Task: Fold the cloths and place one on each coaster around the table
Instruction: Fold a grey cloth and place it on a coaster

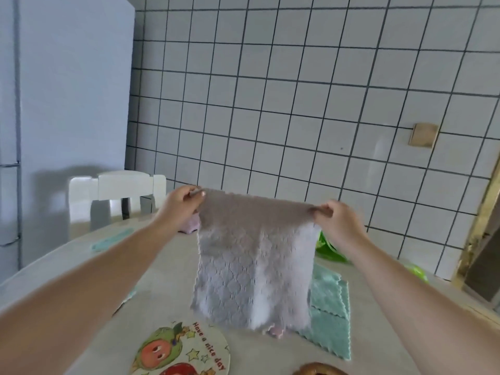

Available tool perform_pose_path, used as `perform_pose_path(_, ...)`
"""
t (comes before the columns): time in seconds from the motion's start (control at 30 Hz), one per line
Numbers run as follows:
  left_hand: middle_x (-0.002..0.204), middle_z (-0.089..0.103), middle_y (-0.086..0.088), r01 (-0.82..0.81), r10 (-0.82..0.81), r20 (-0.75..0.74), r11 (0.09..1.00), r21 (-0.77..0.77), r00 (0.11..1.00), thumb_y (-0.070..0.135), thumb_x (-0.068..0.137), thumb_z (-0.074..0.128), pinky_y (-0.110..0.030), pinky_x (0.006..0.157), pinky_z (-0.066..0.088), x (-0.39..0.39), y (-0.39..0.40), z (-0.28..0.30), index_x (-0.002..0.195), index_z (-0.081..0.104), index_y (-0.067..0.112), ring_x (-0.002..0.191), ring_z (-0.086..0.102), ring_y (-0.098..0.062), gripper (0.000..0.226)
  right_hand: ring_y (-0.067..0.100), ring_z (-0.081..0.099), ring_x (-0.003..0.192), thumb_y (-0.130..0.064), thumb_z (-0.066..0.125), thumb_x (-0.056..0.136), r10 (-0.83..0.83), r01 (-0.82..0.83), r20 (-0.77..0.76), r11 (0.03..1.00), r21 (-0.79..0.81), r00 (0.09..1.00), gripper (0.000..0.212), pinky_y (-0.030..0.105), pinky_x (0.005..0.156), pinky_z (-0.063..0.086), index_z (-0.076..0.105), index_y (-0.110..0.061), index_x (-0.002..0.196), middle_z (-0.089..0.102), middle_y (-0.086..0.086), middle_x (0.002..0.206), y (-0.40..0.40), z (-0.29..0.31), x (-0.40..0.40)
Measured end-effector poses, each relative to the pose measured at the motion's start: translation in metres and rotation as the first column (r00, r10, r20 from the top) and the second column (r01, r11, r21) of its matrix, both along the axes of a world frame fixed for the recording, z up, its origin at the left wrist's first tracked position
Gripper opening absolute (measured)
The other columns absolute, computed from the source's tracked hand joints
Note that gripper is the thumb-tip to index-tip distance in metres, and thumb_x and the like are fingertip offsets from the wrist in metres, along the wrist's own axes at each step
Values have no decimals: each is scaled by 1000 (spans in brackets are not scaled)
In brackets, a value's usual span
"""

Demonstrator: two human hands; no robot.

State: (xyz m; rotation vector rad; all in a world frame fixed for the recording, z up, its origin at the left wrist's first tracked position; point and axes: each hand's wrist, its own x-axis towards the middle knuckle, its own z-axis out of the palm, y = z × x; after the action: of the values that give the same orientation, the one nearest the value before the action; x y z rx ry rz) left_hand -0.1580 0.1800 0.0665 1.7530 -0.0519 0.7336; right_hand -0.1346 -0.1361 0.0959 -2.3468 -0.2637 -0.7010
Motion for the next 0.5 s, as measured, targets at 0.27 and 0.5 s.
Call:
perform_pose_path(0.27,77,55,-8,-9,9,151,1000,3,989,28,91,55,-34,74,49,-59,11,18,85,58,6,75,55,-19,23,6,36,46,-30,65,84,284,-311,127,891,330,950,10,18,45,30,64,-21,79,49,-2,60,0,-5,-53)
perform_pose_path(0.5,88,59,-27,73,-47,-132,976,204,990,50,77,49,-55,77,52,-128,15,-49,86,62,31,79,58,-42,25,0,56,63,-30,61,86,355,-319,-70,899,300,932,12,9,52,40,66,-22,79,64,-3,73,-5,-71,-89)
